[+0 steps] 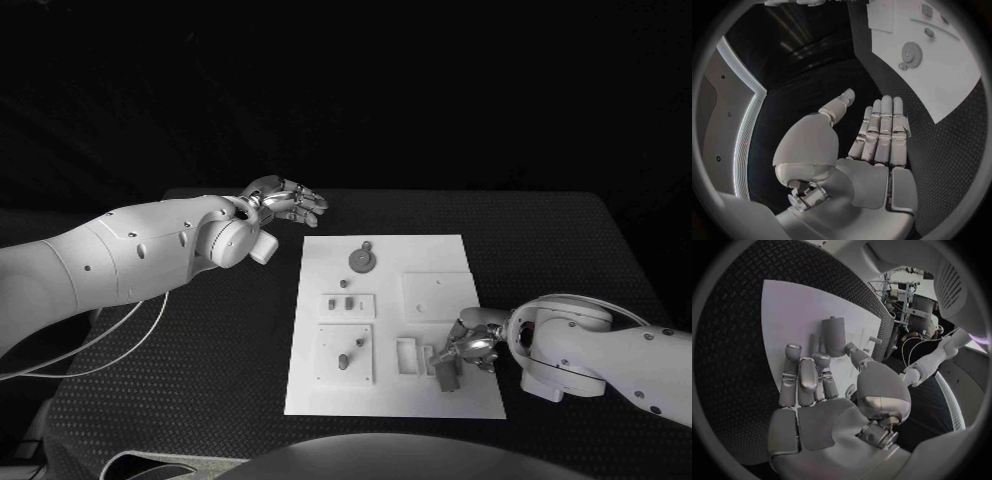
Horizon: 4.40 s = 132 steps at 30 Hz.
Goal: Assemble the parts on the task board
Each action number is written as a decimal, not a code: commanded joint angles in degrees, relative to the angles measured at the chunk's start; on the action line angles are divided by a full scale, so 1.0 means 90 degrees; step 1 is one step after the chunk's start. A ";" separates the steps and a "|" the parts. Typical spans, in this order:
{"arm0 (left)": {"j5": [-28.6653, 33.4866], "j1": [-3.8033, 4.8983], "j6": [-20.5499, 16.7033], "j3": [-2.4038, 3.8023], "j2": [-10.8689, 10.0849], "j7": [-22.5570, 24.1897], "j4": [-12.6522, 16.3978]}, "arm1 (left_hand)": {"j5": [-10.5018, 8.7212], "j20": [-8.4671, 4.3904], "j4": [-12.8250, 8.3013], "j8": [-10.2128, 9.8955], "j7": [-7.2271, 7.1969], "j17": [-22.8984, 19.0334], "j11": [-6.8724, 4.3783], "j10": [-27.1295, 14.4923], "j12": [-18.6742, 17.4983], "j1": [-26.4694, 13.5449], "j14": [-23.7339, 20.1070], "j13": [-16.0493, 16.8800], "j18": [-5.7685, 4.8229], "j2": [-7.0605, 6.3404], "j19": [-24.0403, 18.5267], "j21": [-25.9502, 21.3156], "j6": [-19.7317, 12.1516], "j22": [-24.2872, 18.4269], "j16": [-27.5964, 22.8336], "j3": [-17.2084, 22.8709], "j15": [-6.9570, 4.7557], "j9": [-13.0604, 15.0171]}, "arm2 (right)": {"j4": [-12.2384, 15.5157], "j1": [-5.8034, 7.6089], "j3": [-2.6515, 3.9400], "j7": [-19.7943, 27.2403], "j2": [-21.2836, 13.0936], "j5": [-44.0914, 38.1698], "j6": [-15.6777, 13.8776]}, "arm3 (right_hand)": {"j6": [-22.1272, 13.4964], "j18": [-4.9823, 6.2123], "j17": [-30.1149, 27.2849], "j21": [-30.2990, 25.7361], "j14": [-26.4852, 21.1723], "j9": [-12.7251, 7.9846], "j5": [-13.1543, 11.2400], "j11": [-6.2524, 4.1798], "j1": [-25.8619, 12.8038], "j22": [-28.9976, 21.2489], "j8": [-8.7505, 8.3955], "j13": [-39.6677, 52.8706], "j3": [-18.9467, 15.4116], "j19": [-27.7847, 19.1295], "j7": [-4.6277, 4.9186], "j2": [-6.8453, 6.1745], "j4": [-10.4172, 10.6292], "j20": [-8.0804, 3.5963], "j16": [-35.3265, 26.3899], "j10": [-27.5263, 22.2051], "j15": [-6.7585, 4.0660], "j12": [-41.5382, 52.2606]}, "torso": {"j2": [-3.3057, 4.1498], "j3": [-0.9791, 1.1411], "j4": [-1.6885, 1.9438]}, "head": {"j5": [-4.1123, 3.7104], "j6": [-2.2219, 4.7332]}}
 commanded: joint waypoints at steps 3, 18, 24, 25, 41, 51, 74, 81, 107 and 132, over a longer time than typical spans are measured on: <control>-0.0007 0.0006 0.0056 0.0004 0.0010 0.0054 0.0016 | -0.0005 0.0023 0.0023 0.0026 -0.0021 0.0007 -0.0017 0.0001 0.0044 -0.0078 0.0021 0.0011 0.0019 -0.0007 -0.0018 0.0039 -0.0018 -0.0008 -0.0027 -0.0023 0.0029 -0.0007 | 0.0084 -0.0005 -0.0002 0.0130 -0.0069 -0.0001 -0.0170 | 0.0221 0.0028 -0.0008 0.0045 0.0059 0.0061 0.0030 -0.0011 0.0253 0.0111 0.0042 -0.0004 0.1043 0.0055 0.0089 0.0372 -0.0980 -0.0008 0.0038 0.0062 -0.0019 0.0041 | -0.0001 -0.0005 0.0002 | -0.0005 -0.0001; -0.0007 0.0007 0.0078 0.0003 0.0019 0.0023 0.0011 | -0.0006 0.0024 0.0026 0.0026 -0.0020 0.0008 -0.0016 -0.0004 0.0044 -0.0083 0.0020 0.0011 0.0018 -0.0011 -0.0019 0.0039 -0.0020 -0.0009 -0.0030 -0.0026 0.0029 -0.0008 | 0.0285 0.0336 0.0062 0.0352 -0.0151 0.1097 -0.0471 | 0.0284 0.0028 -0.0017 0.0062 0.0087 0.0074 0.0030 -0.0030 0.0188 0.0110 0.0051 0.0003 0.1099 0.0085 0.0069 0.0362 -0.0977 -0.0015 0.0061 0.0101 -0.0032 0.0054 | -0.0001 -0.0012 -0.0001 | -0.0022 0.0035; -0.0007 0.0007 0.0091 0.0003 0.0033 0.0008 0.0013 | -0.0006 0.0025 0.0031 0.0026 -0.0019 0.0009 -0.0014 -0.0008 0.0043 -0.0088 0.0018 0.0010 0.0017 -0.0012 -0.0021 0.0038 -0.0022 -0.0010 -0.0032 -0.0027 0.0030 -0.0010 | 0.0195 0.0381 0.0060 0.0207 -0.0001 0.1210 -0.0459 | 0.0290 0.0028 -0.0024 0.0064 0.0087 0.0074 0.0030 -0.0032 0.0185 0.0109 0.0050 0.0003 0.1110 0.0088 0.0067 0.0367 -0.0981 -0.0017 0.0062 0.0104 -0.0034 0.0054 | -0.0001 -0.0015 0.0009 | -0.0034 0.0045; -0.0007 0.0007 0.0090 0.0003 0.0032 0.0006 0.0012 | -0.0006 0.0025 0.0031 0.0026 -0.0019 0.0009 -0.0014 -0.0008 0.0044 -0.0089 0.0018 0.0010 0.0017 -0.0012 -0.0021 0.0038 -0.0023 -0.0010 -0.0033 -0.0027 0.0030 -0.0010 | 0.0175 0.0381 0.0060 0.0175 0.0029 0.1216 -0.0457 | 0.0291 0.0028 -0.0021 0.0064 0.0090 0.0074 0.0031 -0.0032 0.0185 0.0109 0.0050 0.0003 0.1113 0.0088 0.0066 0.0370 -0.0982 -0.0018 0.0064 0.0105 -0.0034 0.0054 | 0.0001 -0.0012 0.0009 | -0.0034 0.0043; -0.0007 0.0008 0.0113 0.0003 0.0045 -0.0008 0.0019 | -0.0005 0.0026 0.0041 0.0028 -0.0017 0.0012 -0.0012 -0.0018 0.0044 -0.0098 0.0012 0.0010 0.0016 -0.0015 -0.0027 0.0036 -0.0028 -0.0013 -0.0040 -0.0029 0.0032 -0.0014 | -0.0167 0.0343 -0.0070 -0.0088 0.0527 0.0802 -0.0604 | 0.0289 0.0028 -0.0079 0.0063 0.0057 0.0072 0.0030 -0.0031 0.0165 0.0110 0.0034 -0.0003 0.1146 0.0075 0.0068 0.0411 -0.0994 -0.0019 0.0052 0.0108 -0.0036 0.0041 | 0.0003 -0.0010 0.0002 | -0.0025 0.0006; -0.0007 0.0008 0.0107 0.0003 0.0029 -0.0018 0.0024 | -0.0006 0.0027 0.0048 0.0030 -0.0017 0.0014 -0.0011 -0.0021 0.0046 -0.0104 0.0010 0.0011 0.0015 -0.0014 -0.0029 0.0036 -0.0029 -0.0015 -0.0044 -0.0030 0.0034 -0.0015 | -0.0235 0.0222 -0.0123 -0.0118 0.0606 0.0650 -0.0754 | 0.0292 0.0028 -0.0093 0.0066 0.0051 0.0072 0.0030 -0.0032 0.0156 0.0112 0.0032 -0.0004 0.1147 0.0075 0.0068 0.0410 -0.0999 -0.0019 0.0051 0.0111 -0.0036 0.0039 | 0.0001 -0.0003 -0.0001 | 0.0026 -0.0046; -0.0007 0.0008 0.0128 0.0003 0.0024 -0.0039 0.0029 | -0.0006 0.0028 0.0064 0.0033 -0.0015 0.0019 -0.0009 -0.0028 0.0050 -0.0115 0.0007 0.0012 0.0015 -0.0014 -0.0034 0.0036 -0.0034 -0.0018 -0.0051 -0.0031 0.0036 -0.0020 | -0.0210 0.0147 -0.0128 -0.0055 0.0675 0.0906 -0.0928 | 0.0311 0.0028 -0.0100 0.0081 0.0070 0.0075 0.0030 -0.0037 0.0105 0.0112 0.0025 -0.0010 0.1143 0.0093 0.0063 0.0373 -0.0999 -0.0026 0.0063 0.0133 -0.0042 0.0032 | 0.0001 -0.0007 0.0002 | 0.0059 -0.0047; -0.0007 0.0008 0.0128 0.0003 0.0021 -0.0045 0.0029 | -0.0006 0.0029 0.0067 0.0033 -0.0015 0.0020 -0.0008 -0.0031 0.0050 -0.0117 0.0006 0.0012 0.0015 -0.0016 -0.0035 0.0036 -0.0036 -0.0018 -0.0052 -0.0032 0.0036 -0.0021 | -0.0233 0.0142 -0.0129 -0.0070 0.0696 0.0916 -0.0834 | 0.0314 0.0028 -0.0184 0.0074 0.0040 0.0067 0.0030 -0.0034 -0.0087 0.0098 -0.0010 -0.0028 0.1098 0.0105 0.0067 0.0077 -0.0921 -0.0024 0.0052 0.0140 -0.0045 -0.0002 | 0.0001 -0.0009 0.0004 | 0.0070 -0.0058; -0.0007 0.0008 0.0130 0.0003 0.0023 -0.0062 0.0028 | -0.0006 0.0030 0.0079 0.0032 -0.0011 0.0024 -0.0004 -0.0046 0.0049 -0.0125 0.0003 0.0011 0.0015 -0.0022 -0.0040 0.0036 -0.0048 -0.0021 -0.0059 -0.0033 0.0038 -0.0027 | -0.0267 0.0119 -0.0137 -0.0054 0.0727 0.0932 -0.0827 | 0.0177 0.0028 -0.0480 -0.0012 -0.0145 0.0012 0.0030 0.0010 -0.0686 0.0062 -0.0182 -0.0043 0.1204 0.0107 0.0117 -0.1086 -0.0092 -0.0041 0.0007 0.0079 -0.0024 -0.0077 | 0.0001 -0.0004 0.0002 | 0.0097 -0.0094; -0.0007 0.0008 0.0126 0.0003 0.0020 -0.0071 0.0031 | -0.0005 0.0031 0.0089 0.0033 -0.0008 0.0029 -0.0001 -0.0054 0.0051 -0.0130 0.0001 0.0012 0.0015 -0.0027 -0.0044 0.0036 -0.0056 -0.0023 -0.0065 -0.0033 0.0039 -0.0032 | -0.0274 0.0119 -0.0141 -0.0050 0.0728 0.0910 -0.0852 | 0.0081 0.0028 -0.0646 -0.0020 -0.0282 -0.0009 0.0030 0.0056 -0.0708 0.0096 -0.0261 -0.0016 0.1341 0.0074 0.0164 -0.1733 0.0604 -0.0032 0.0026 -0.0001 0.0017 -0.0078 | 0.0000 -0.0005 0.0001 | 0.0102 -0.0093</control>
